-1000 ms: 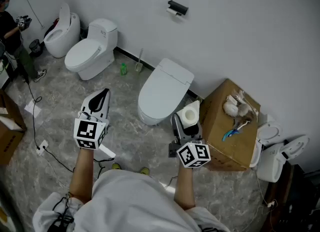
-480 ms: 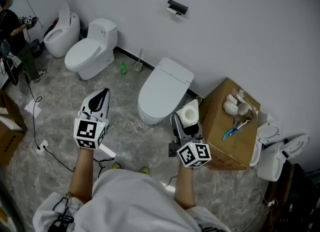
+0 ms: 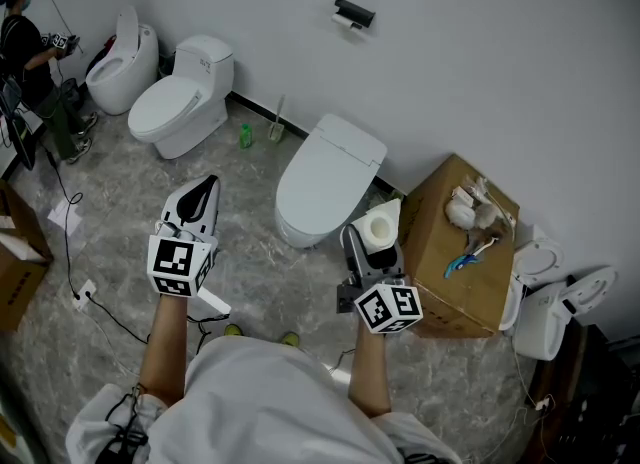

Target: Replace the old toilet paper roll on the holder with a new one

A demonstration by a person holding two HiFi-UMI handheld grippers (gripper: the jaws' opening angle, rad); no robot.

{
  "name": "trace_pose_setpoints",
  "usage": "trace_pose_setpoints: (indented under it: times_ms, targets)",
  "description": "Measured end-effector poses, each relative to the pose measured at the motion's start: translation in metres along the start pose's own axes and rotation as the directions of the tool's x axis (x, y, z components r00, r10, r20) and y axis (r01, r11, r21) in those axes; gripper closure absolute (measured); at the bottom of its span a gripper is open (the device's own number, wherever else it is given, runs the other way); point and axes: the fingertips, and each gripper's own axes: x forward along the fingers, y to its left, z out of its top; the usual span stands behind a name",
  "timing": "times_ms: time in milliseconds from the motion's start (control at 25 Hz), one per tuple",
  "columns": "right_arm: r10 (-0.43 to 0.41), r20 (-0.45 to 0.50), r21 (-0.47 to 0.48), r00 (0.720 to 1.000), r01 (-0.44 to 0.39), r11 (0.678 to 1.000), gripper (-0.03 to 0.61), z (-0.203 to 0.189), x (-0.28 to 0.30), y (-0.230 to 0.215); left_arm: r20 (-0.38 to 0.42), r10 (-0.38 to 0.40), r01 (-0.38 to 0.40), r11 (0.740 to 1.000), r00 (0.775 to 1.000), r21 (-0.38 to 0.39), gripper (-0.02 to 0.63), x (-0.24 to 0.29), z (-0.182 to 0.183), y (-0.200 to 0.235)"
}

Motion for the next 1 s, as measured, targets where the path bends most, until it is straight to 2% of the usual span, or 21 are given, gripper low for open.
trace_pose_setpoints:
  times_ms: [360,400,480,560,1000]
  targets:
    - [-0.002,0.003,0.002,1.000,0.002,1.000,0.241,-0.003,0.000,0.007,-0.005,-0.014,0.014,1.000,1.000,-0.017,0.588,0.000,-0.004,0.006]
    - [-0.001,0.003,0.001,1.000,0.001,1.000,0.241,-0.003,0.000,0.008,-0.006,-0.016,0.016,1.000,1.000,-0.019,0.573,0.000,-0.005,0.006]
    - [-0.001,0.003,0.002,1.000,0.001,1.000,0.241,-0.004,0.001,0.009,-0.011,-0.017,0.017,1.000,1.000,-0.021,0.490,0.000,-0.006,0.007]
    - [-0.003,0.000,0.003,1.000,0.003,1.000,0.241,-0.004,0.002,0.009,-0.014,-0.021,0.021,0.999,1.000,-0.024,0.470,0.000,-0.007,0.007]
    - [0.002,-0.015,0.004,1.000,-0.002,1.000,0.241,-0.014,0.013,0.026,-0.028,-0.029,0.028,0.999,0.999,-0.046,0.446,-0.005,-0.019,0.026]
